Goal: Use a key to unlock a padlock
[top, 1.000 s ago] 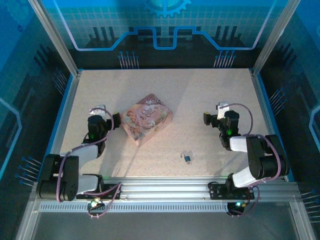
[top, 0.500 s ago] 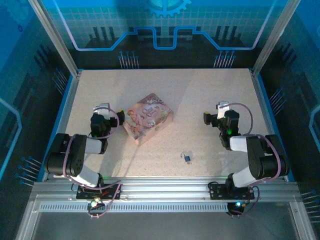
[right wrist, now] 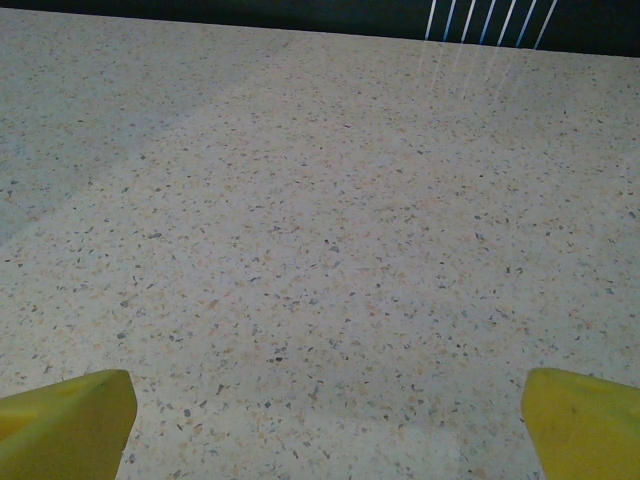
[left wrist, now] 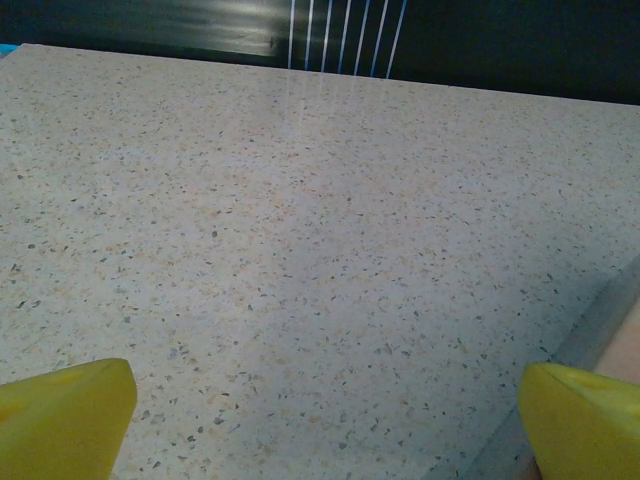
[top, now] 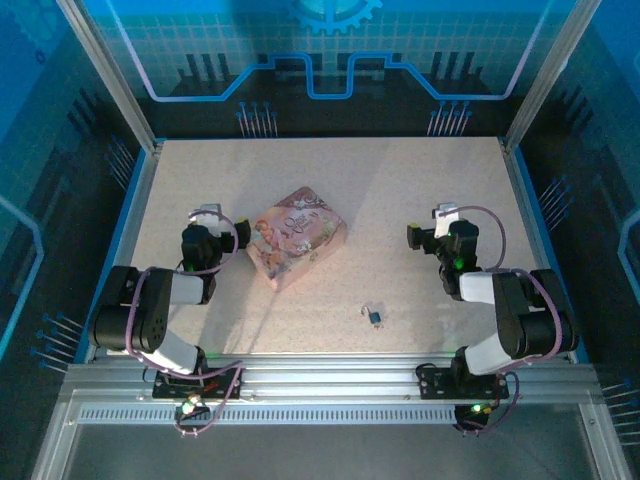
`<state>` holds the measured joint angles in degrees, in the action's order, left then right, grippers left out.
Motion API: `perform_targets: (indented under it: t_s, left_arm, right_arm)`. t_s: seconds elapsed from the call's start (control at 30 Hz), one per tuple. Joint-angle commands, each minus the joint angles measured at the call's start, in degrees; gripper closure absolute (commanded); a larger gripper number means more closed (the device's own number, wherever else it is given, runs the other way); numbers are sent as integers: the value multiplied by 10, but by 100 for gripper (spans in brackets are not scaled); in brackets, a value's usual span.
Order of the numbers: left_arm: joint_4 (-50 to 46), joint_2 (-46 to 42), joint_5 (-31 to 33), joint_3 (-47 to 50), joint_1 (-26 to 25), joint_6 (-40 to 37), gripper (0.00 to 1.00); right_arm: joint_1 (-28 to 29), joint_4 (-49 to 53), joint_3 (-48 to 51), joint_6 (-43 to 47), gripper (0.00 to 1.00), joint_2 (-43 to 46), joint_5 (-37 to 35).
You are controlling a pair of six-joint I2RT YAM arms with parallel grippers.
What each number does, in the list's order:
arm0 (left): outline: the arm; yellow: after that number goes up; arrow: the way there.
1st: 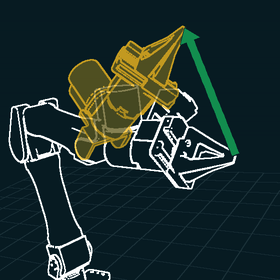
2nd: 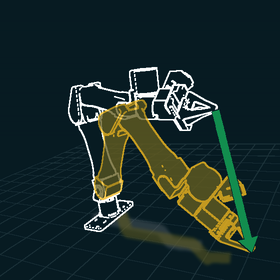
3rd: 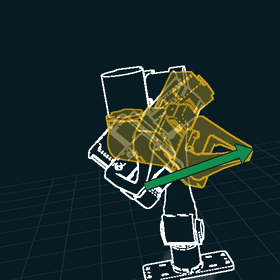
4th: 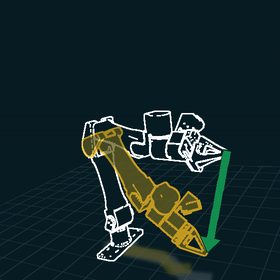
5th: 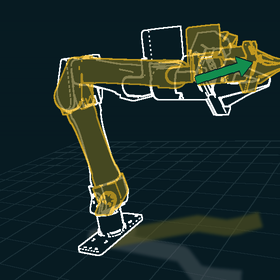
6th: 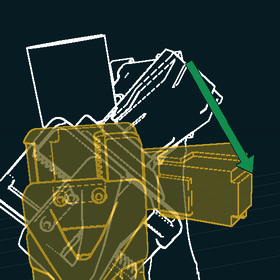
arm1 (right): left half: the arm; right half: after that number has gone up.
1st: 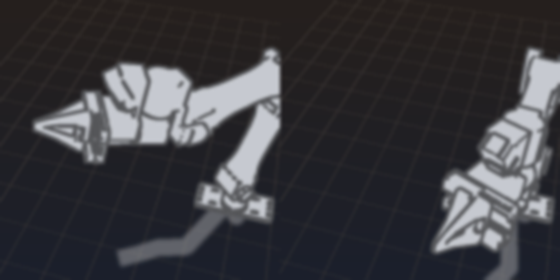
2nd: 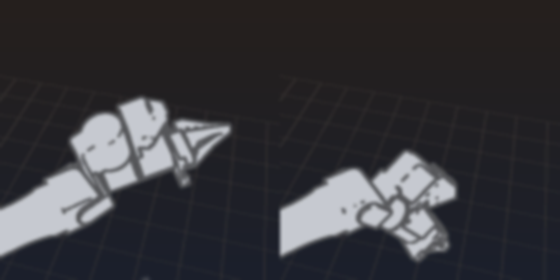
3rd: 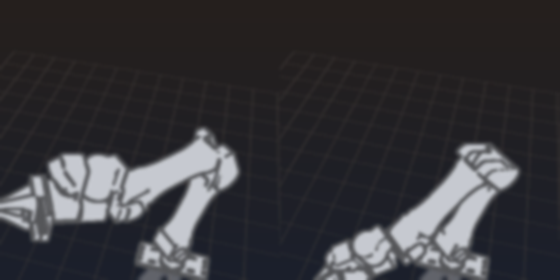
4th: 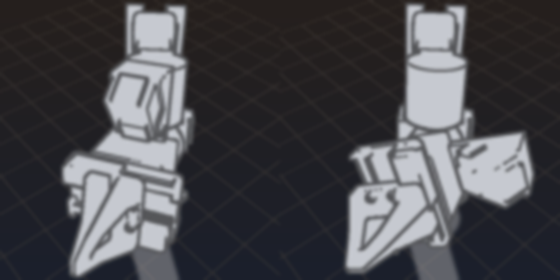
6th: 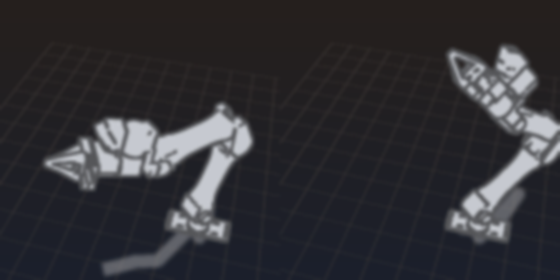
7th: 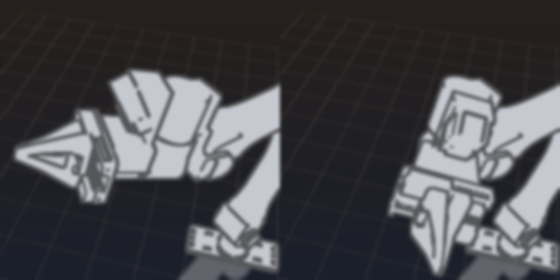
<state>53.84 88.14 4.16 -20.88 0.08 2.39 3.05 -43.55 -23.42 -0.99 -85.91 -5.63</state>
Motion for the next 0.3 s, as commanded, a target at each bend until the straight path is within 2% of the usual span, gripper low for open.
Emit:
perform_targets:
  t_s: [0.0, 0.27]
  left_arm:
    - [-12, 8, -17, -11, 5, -20, 1]
    - [-15, 6, -21, -12, 5, -21, 1]
  right_arm:
    - [6, -5, -9, 8, 0, -2, -4]
    - [6, -6, -8, 8, 0, -2, -4]
